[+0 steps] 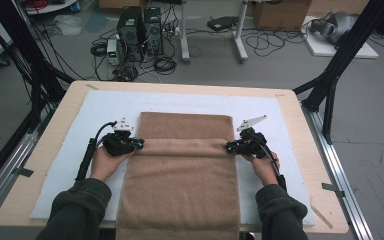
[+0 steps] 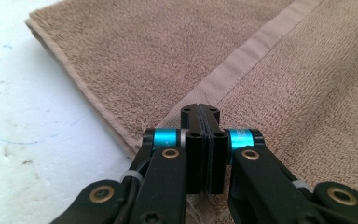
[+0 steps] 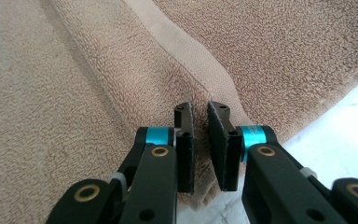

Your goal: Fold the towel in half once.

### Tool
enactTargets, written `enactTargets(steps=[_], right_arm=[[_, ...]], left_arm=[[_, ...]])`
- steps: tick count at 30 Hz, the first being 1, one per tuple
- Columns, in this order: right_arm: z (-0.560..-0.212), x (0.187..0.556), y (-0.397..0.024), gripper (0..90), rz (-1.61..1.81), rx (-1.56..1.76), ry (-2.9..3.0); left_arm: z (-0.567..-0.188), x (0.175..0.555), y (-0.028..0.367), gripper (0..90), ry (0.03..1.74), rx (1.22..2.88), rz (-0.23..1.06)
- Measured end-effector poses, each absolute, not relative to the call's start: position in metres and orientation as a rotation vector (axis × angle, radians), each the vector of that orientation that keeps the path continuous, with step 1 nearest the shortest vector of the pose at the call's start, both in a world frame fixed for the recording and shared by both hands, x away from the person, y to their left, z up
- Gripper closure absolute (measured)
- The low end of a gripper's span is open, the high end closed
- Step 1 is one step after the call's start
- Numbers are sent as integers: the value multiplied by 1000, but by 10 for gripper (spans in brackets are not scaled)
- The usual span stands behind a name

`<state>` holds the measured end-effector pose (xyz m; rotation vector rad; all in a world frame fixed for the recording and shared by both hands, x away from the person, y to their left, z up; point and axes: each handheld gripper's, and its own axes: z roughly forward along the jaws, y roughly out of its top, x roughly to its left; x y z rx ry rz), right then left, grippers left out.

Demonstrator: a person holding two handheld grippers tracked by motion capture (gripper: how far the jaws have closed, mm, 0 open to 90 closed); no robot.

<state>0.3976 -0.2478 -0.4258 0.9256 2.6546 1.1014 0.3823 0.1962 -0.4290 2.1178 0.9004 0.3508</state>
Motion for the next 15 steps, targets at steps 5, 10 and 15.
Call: enactTargets(steps=[5, 10, 15], right_arm=[[-418, 394, -250, 818, 1146, 900, 2631], [-410, 389, -254, 818, 1192, 883, 2607], [-401, 381, -255, 819, 1229, 861, 2588]], left_arm=[[-421, 379, 203, 891, 892, 2073, 359], [-411, 372, 207, 892, 878, 2038, 373], [-400, 361, 209, 892, 845, 2015, 406]])
